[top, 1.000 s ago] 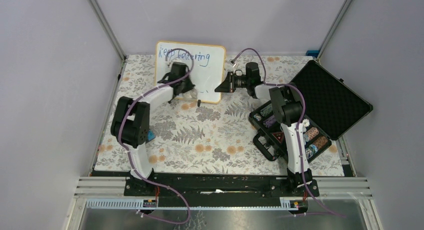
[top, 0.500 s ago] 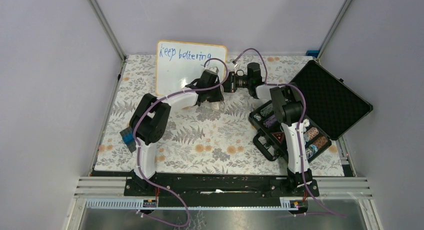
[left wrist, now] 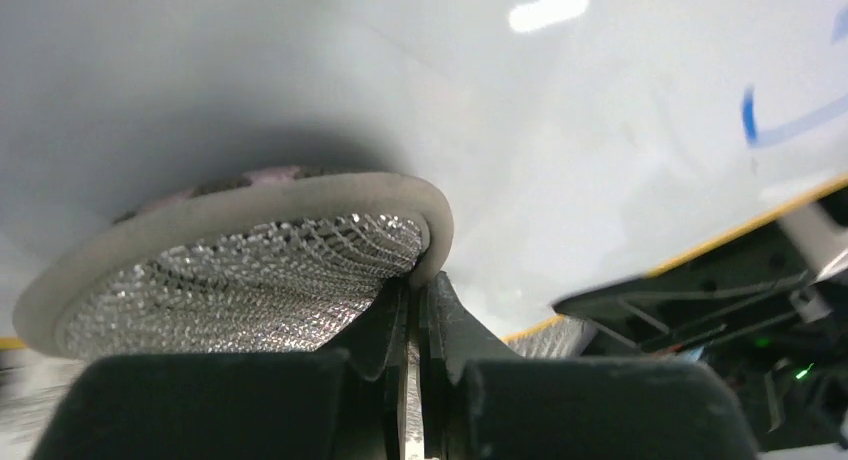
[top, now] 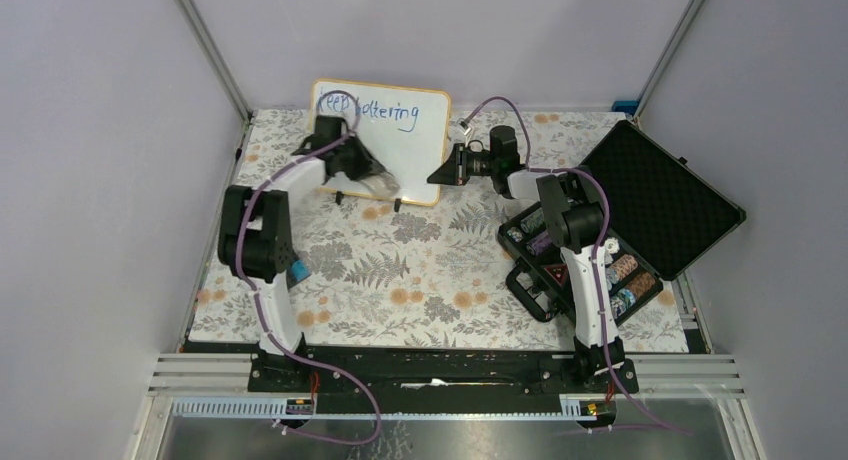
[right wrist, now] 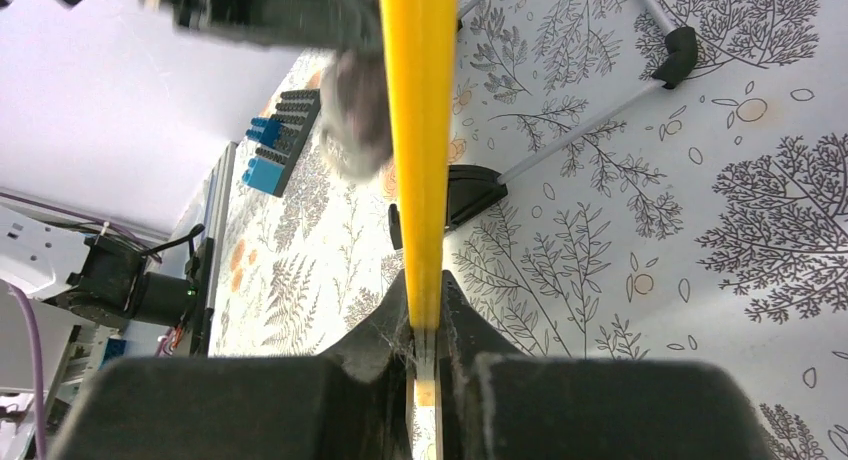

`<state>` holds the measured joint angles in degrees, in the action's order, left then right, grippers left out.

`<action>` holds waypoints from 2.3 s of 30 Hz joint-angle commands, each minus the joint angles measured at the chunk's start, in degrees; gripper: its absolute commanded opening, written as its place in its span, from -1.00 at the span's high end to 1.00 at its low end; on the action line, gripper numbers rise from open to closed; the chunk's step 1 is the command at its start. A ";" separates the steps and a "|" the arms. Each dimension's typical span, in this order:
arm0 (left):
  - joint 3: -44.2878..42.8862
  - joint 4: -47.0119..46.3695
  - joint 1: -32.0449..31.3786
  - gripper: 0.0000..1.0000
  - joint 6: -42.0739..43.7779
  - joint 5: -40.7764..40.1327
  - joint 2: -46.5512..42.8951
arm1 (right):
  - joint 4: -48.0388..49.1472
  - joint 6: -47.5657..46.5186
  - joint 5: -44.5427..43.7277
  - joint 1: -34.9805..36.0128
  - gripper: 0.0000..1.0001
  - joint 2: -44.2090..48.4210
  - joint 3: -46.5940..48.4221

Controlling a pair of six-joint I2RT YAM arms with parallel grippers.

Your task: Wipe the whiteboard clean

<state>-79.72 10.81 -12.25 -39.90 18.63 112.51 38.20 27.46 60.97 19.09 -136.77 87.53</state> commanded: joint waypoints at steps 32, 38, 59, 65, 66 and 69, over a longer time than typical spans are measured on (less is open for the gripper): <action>-0.76 -12.16 -4.57 1.00 -0.85 -9.31 -0.71 | -1.46 2.60 7.45 1.94 1.00 3.14 0.61; -8.10 -11.04 -12.29 1.00 -1.33 -10.18 5.81 | -1.51 2.07 7.81 2.00 1.00 3.72 -0.08; -27.05 -2.00 4.30 1.00 2.96 -14.42 10.16 | -9.96 -5.02 8.55 3.52 1.00 3.94 2.01; -26.34 -3.59 8.79 1.00 0.36 -14.42 9.48 | -10.07 -5.07 8.81 3.57 1.00 3.80 2.30; -26.66 -3.89 8.75 1.00 0.23 -13.99 9.63 | -10.07 -5.09 8.80 3.54 1.00 3.79 2.23; -28.22 -3.93 6.93 1.00 0.21 -13.25 10.38 | -10.12 -5.01 8.81 3.50 1.00 3.71 2.51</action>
<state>-105.06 10.52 -3.46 -40.14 9.19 120.81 31.97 25.50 61.82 19.20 -135.68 89.21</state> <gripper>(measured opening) 0.036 0.083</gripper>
